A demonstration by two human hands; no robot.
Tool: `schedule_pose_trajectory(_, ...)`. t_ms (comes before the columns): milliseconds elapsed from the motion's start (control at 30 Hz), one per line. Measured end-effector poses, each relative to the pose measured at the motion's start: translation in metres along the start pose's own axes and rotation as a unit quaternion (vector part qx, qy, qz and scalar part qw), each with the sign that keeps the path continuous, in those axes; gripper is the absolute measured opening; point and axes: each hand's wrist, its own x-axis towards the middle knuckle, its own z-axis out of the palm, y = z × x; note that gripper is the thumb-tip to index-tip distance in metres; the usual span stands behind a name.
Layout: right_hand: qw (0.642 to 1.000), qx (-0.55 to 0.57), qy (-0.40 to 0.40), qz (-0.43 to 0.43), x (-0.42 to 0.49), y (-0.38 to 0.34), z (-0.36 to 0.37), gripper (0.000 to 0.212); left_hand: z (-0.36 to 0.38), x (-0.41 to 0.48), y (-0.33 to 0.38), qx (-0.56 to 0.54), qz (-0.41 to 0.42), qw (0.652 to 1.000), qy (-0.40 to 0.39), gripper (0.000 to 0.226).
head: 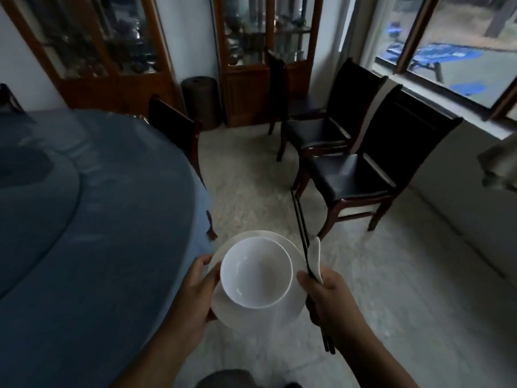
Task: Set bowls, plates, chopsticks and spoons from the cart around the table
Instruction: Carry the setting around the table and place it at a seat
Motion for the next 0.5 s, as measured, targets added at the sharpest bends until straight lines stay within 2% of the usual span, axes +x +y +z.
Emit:
schedule_pose_trajectory(200,0.998,-0.011,-0.061,0.018,0.162,-0.048,-0.034,0.015,0.059,0.124,0.045,-0.029,0.019,0.997,0.070,0.018)
schedule_pose_trajectory(267,0.997,-0.020,-0.073,0.023,0.222,-0.059,-0.039,0.017,0.071,0.174,0.054,-0.045,0.018,0.996,0.074,0.011)
schedule_pose_trajectory(367,0.995,-0.025,-0.090,0.037,0.313,-0.084,-0.041,0.020,0.085,0.255,0.077,-0.077,0.021,0.995,0.066,0.015)
schedule_pose_trajectory(500,0.993,-0.021,-0.108,0.049,0.425,-0.136,-0.037,0.015,0.100,0.359,0.125,-0.094,0.018,0.993,0.070,0.015)
